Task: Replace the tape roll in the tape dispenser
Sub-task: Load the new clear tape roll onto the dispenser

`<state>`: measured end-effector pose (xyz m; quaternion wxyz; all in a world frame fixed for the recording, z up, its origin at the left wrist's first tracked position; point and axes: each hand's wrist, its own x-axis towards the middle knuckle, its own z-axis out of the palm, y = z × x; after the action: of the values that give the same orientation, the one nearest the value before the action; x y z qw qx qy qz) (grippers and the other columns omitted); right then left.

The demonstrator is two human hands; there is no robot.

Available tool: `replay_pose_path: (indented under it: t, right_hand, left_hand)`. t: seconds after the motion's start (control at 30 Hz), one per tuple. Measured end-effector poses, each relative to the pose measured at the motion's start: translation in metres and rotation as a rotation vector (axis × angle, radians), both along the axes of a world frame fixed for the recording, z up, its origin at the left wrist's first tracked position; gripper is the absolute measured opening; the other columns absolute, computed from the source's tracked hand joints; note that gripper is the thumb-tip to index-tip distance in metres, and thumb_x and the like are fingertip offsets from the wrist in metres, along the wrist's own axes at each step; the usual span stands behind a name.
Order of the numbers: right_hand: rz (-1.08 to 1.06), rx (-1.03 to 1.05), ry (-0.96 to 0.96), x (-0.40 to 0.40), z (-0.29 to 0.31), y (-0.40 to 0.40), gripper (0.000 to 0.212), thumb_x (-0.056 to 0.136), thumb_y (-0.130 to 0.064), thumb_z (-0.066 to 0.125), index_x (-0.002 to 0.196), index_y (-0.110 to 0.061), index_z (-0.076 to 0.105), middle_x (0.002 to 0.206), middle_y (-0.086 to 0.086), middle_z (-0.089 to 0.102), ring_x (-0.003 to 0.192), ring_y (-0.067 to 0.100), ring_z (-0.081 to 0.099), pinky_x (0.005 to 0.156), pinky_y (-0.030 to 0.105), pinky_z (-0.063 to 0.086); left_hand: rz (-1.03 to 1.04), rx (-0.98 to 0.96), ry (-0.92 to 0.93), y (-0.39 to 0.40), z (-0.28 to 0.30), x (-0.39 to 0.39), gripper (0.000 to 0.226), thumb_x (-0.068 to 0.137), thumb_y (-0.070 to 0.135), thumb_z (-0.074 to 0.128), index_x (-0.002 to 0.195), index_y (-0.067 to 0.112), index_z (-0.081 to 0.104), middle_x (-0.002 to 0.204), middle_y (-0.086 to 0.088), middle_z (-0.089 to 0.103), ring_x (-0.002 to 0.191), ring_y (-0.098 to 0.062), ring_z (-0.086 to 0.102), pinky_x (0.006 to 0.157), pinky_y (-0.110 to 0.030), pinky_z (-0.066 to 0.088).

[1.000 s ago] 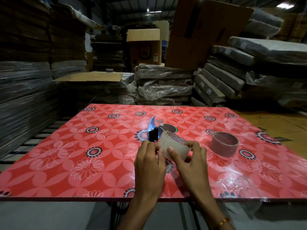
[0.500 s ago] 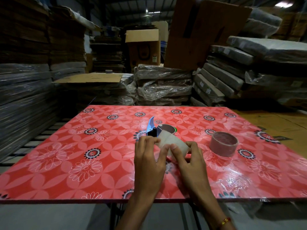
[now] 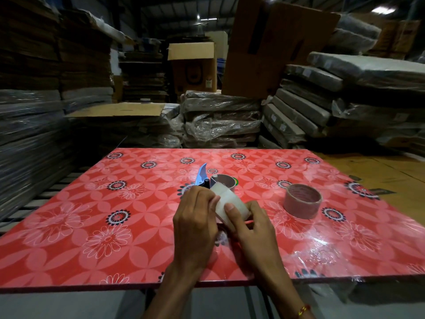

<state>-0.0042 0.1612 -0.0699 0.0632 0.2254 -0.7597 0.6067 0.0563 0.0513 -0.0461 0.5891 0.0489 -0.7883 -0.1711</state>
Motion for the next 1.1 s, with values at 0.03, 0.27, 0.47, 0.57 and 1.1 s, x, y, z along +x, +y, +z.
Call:
replay_pose_path:
  t: [0.03,0.27,0.47,0.57,1.1]
  right_hand:
    - [0.002,0.000,-0.001,0.000,0.000,0.000,0.056,0.073,-0.078,0.052,0.078,-0.022,0.050,0.087,0.004,0.061,0.076,0.018,0.061,0.070,0.041,0.052]
    - [-0.003,0.008,-0.014,0.002,0.003,0.001,0.056,0.073,-0.078,0.052,0.077,-0.022,0.050,0.089,0.003,0.059,0.079,0.016,0.060,0.072,0.041,0.052]
    - [-0.008,0.028,-0.008,0.002,0.002,0.000,0.053,0.076,-0.077,0.053,0.079,-0.024,0.051,0.087,0.002,0.059,0.077,0.015,0.060,0.068,0.037,0.049]
    - [-0.003,0.034,-0.008,0.004,0.004,0.002,0.049,0.080,-0.071,0.060,0.077,-0.023,0.050,0.089,0.002,0.057,0.077,0.013,0.058,0.066,0.031,0.045]
    - [0.051,0.017,0.017,0.007,0.006,0.001,0.035,0.077,-0.056,0.074,0.093,-0.029,0.057,0.098,-0.007,0.051,0.084,-0.003,0.062,0.073,0.017,0.050]
  left_hand:
    - [-0.021,0.049,0.013,-0.002,-0.001,0.000,0.015,0.094,0.011,0.056,0.080,0.006,0.058,0.081,-0.003,0.058,0.074,-0.023,0.054,0.066,-0.036,0.044]
    - [-0.122,0.147,-0.006,-0.004,-0.002,-0.002,0.006,0.093,0.012,0.060,0.091,0.006,0.063,0.090,0.000,0.060,0.085,-0.018,0.057,0.076,-0.033,0.047]
    - [-0.112,0.058,-0.015,-0.002,0.000,-0.004,0.010,0.091,0.015,0.067,0.093,0.005,0.064,0.095,-0.003,0.061,0.088,-0.020,0.058,0.078,-0.032,0.049]
    - [-0.075,0.018,-0.021,-0.001,0.001,-0.005,0.006,0.091,0.009,0.066,0.087,0.005,0.064,0.091,-0.005,0.061,0.084,-0.022,0.059,0.074,-0.038,0.050]
    - [-0.195,0.519,0.012,-0.015,-0.006,0.001,0.014,0.093,0.028,0.055,0.086,0.020,0.063,0.084,0.006,0.066,0.080,-0.016,0.063,0.072,-0.047,0.051]
